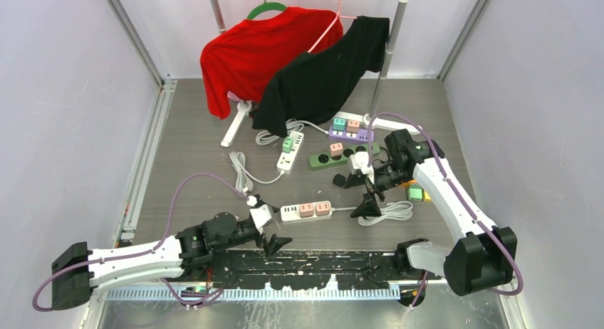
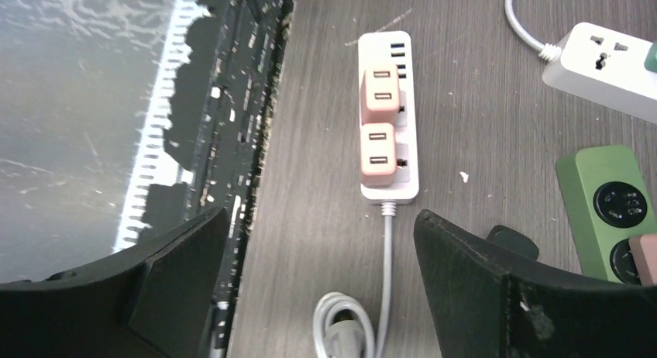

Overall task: Pull the plug off the socket
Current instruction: Move the socket to the center of the board, then remove the plug from the socket.

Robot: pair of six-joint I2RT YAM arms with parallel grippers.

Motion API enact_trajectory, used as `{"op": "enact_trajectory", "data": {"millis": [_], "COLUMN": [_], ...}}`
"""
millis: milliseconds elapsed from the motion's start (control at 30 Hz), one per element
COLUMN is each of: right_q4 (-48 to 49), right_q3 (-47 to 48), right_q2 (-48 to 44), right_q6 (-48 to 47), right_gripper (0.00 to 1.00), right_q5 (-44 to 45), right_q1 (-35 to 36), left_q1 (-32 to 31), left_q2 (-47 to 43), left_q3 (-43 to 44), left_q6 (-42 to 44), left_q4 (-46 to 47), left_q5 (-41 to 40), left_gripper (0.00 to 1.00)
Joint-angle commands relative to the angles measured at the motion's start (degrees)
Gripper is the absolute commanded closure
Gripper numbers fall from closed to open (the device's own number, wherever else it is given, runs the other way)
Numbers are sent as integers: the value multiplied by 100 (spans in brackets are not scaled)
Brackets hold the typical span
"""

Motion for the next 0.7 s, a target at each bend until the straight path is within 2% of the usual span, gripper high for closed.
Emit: {"op": "enact_trajectory", "data": {"millis": [0,67,133,300,433,533,633,667], "right_q4": [1890,2652,3079,3188,3296,3495,3649,3719], "right_q3": [-398,-600,-729,-872,-901,-974,-1005,-1020], "right_q2": [-44,-71,-44,123,244,291,343,364], "right_q6": [1041,1727,2057,2000,2043,2182,2308,2373], "right_gripper": [7,8,10,16,23,24,28,29], "right_q5": [601,1167,1338,1363,1510,1610,1642,1655], "right_q1": [466,774,985,1387,1588,1671,1751,1783], "left_q1": [0,6,5,226,933,1281,1360,1361], "left_q2": [229,479,781,1742,2549,3144,3595,3726], "left_q3": [130,115,84,287,578,715,896,952], "left_q6": [792,1155,1511,2008,1837,1583,1493,1472], "left_q4": [869,1105,1462,2290,2862,3340,3540,3572], "left_q5": [56,135,213,516,1405,1898,2128,2211], "left_gripper": [1,1,1,2,12,24,43,46]}}
